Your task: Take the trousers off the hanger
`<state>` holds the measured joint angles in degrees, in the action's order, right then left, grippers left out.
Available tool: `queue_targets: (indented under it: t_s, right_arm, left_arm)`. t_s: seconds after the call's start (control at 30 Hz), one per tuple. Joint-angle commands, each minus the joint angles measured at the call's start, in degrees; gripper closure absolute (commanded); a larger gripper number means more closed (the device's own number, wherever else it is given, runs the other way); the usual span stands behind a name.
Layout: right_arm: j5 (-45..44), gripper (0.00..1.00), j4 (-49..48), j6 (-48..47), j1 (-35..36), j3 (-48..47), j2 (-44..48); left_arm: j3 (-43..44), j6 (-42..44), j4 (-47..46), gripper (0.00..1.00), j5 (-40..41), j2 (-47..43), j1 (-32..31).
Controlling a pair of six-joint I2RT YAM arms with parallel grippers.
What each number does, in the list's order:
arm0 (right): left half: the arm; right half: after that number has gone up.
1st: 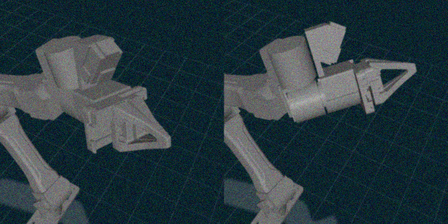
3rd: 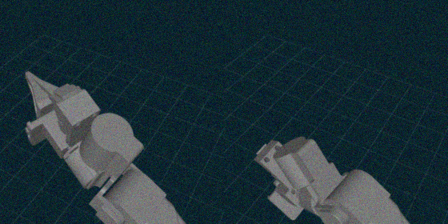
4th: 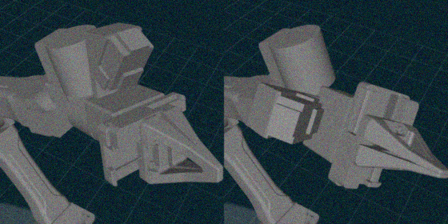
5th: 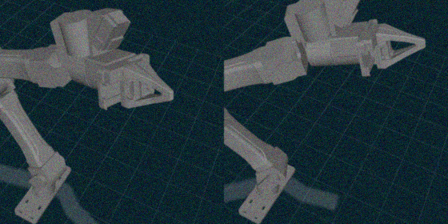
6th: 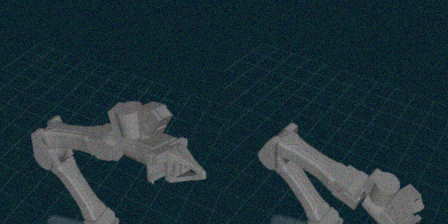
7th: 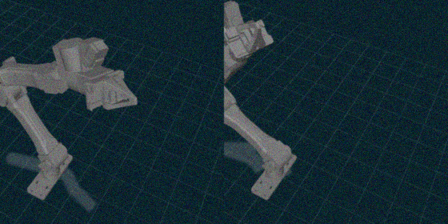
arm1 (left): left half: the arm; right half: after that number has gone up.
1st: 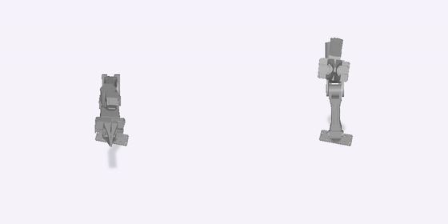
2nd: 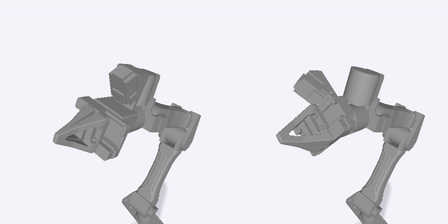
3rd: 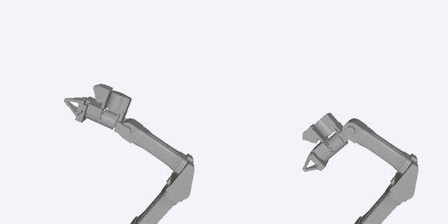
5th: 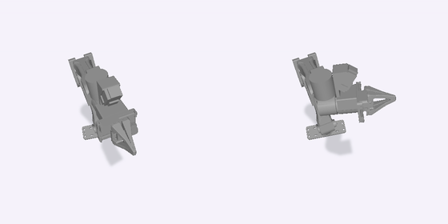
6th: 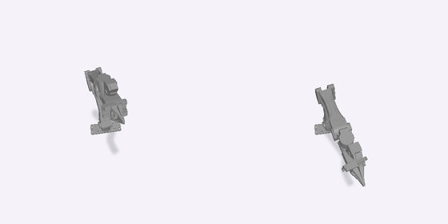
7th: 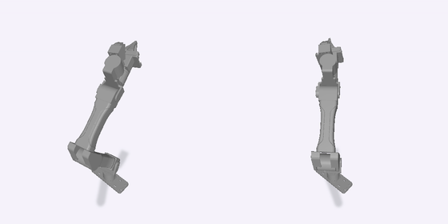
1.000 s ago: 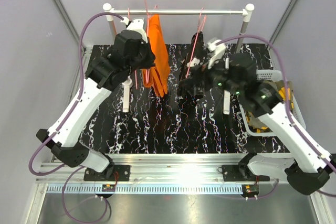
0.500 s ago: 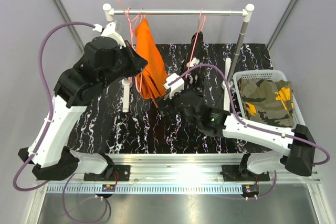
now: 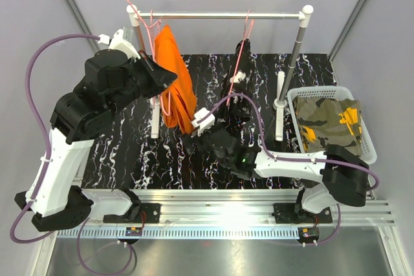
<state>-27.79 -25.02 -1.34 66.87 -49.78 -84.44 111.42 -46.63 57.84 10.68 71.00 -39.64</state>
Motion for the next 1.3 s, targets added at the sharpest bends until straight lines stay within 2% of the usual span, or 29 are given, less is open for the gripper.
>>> queue_targets:
  t_s: [0.0,0.07,0.1,0.2,0.33,0.6,0.73,0.93,1.07,1.13,1.27]
  right_arm:
    - [-2.61,0.01,-13.8,-1.55,1.77,1.25,-1.51]
    - [-4.46,0.0,-18.99,-3.04,2.03,3.27,-2.13]
    - [-5.07,0.01,-25.02,-4.62,2.21,5.55,-2.82]
    - [-5.69,0.01,-32.0,-8.48,2.12,7.76,-4.4]
    - [-10.95,0.01,-34.92,-14.72,2.3,7.42,-6.17]
    - [-13.52,0.01,-40.72,-28.08,1.95,4.87,-9.76]
    - [-11.33,0.01,-39.5,-26.27,1.86,2.67,-9.69]
    - [-5.43,0.01,-32.82,-15.8,1.86,-2.33,-5.47]
    - [-8.68,0.0,-31.68,-20.35,1.68,-6.55,-5.9]
    - [-10.43,0.03,-30.8,-25.01,1.25,-9.19,-6.87]
    - [-9.92,0.08,-28.43,-28.01,-0.59,-9.81,-5.74]
  left_arm:
    - [6.26,0.32,-16.45,1.0,0.13,-3.15,0.0]
    - [6.88,0.05,-16.28,1.0,-0.57,-2.98,0.0]
    - [7.32,-0.39,-16.1,1.0,-0.57,-2.97,0.0]
    - [7.24,-0.92,-16.45,1.0,-0.75,-3.5,0.0]
    - [7.85,-0.92,-16.71,1.0,-1.8,-3.68,0.0]
    - [8.64,-0.83,-15.92,1.0,-2.41,-3.68,0.0]
    - [8.55,-0.65,-15.66,1.0,-2.77,-3.59,0.0]
    - [7.06,-0.57,-15.66,1.0,-2.85,-3.33,0.0]
    - [7.15,-0.65,-15.39,1.0,-4.52,-2.8,0.0]
    - [7.41,-0.3,-14.87,1.0,-5.22,-2.45,0.0]
    - [9.69,1.45,-12.85,1.0,-5.58,-1.66,0.0]
